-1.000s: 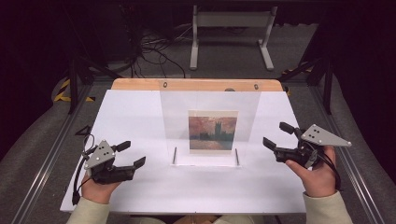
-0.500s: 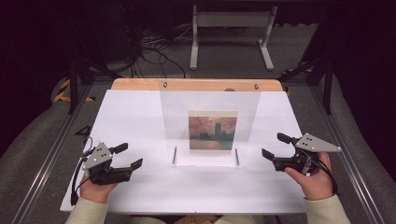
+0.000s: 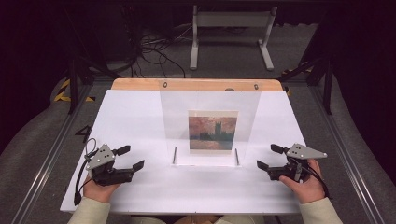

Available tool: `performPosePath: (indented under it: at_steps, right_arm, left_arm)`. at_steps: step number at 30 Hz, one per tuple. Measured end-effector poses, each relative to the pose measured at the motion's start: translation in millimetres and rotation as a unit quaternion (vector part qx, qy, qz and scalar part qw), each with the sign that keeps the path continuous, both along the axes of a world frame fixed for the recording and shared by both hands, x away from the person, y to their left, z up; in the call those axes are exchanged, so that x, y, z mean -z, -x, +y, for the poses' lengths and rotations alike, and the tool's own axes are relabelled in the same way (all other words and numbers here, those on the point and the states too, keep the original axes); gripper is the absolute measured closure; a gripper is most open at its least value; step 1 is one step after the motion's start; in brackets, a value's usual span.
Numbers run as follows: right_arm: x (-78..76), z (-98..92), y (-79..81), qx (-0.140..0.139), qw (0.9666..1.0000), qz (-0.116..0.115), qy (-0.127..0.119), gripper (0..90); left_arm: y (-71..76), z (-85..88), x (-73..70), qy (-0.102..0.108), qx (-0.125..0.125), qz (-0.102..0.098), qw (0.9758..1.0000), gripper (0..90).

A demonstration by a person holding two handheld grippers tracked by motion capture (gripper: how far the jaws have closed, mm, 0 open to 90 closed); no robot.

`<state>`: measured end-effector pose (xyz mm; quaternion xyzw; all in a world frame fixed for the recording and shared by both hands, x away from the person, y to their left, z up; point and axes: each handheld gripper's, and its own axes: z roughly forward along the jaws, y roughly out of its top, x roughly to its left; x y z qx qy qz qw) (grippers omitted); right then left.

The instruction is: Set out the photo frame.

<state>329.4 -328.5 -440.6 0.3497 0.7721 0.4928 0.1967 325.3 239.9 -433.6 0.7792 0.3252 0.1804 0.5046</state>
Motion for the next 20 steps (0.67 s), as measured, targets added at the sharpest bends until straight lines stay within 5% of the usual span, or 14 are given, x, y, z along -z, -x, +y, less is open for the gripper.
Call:
performPosePath:
  at_steps: [9, 20]
  right_arm:
    - [13.1, 4.1, -0.5, -0.005, 0.9996, 0.027, 0.001, 10.0]
    - [11.3, 3.4, 0.7, 0.002, 0.9998, 0.019, -0.003, 9.7]
  left_arm:
    - [-1.6, -0.9, 3.0, 0.0, 0.002, 0.006, 1.0, 21.6]
    - [-2.1, -1.5, 3.7, -0.002, 0.001, 0.006, 1.0, 21.5]
